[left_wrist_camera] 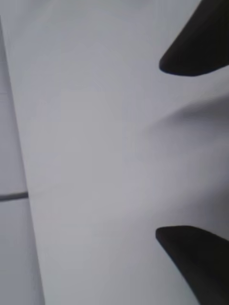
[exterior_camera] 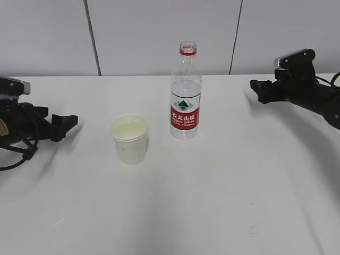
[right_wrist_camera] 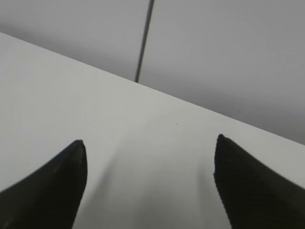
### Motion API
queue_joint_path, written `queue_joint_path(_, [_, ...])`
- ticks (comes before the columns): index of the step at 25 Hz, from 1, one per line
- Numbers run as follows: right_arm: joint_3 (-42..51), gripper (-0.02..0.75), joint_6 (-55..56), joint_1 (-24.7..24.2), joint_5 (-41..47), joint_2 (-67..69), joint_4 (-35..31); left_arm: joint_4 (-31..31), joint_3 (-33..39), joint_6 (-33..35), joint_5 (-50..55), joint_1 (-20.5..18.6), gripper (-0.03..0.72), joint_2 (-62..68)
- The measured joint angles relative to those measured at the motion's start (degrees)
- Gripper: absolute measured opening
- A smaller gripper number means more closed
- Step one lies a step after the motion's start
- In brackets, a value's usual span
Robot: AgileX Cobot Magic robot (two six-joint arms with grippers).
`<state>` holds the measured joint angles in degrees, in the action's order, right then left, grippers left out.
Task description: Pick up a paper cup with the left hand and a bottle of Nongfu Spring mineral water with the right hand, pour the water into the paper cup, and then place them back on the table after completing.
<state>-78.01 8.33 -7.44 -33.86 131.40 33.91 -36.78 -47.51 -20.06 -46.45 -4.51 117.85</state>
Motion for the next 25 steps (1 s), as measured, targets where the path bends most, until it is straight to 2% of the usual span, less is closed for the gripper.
queue_joint_path(3, [-2.6,0.612,-0.5,0.0,9.2,-1.3,-0.4,2.7,-1.2,1.1,4.6,0.0,0.584,-1.5])
queue_joint_path(5, [-4.9,0.608,-0.5,0.0,16.2,-2.3,-0.6,3.0,-3.2,1.4,11.3,0.1,0.584,-2.6])
queue_joint_path(15, [-18.7,0.595,2.2,0.6,58.0,-4.9,-3.2,7.9,-17.5,1.2,57.4,4.8,0.564,-4.8])
queue_joint_path(20, [-24.1,0.595,-5.6,0.8,74.8,-4.9,-15.1,12.6,-25.7,3.4,77.3,6.3,0.542,-4.8])
queue_joint_path(25, [-29.6,0.595,-15.4,0.9,89.2,-5.0,-29.2,30.2,-34.3,20.1,89.9,5.5,0.542,-4.8])
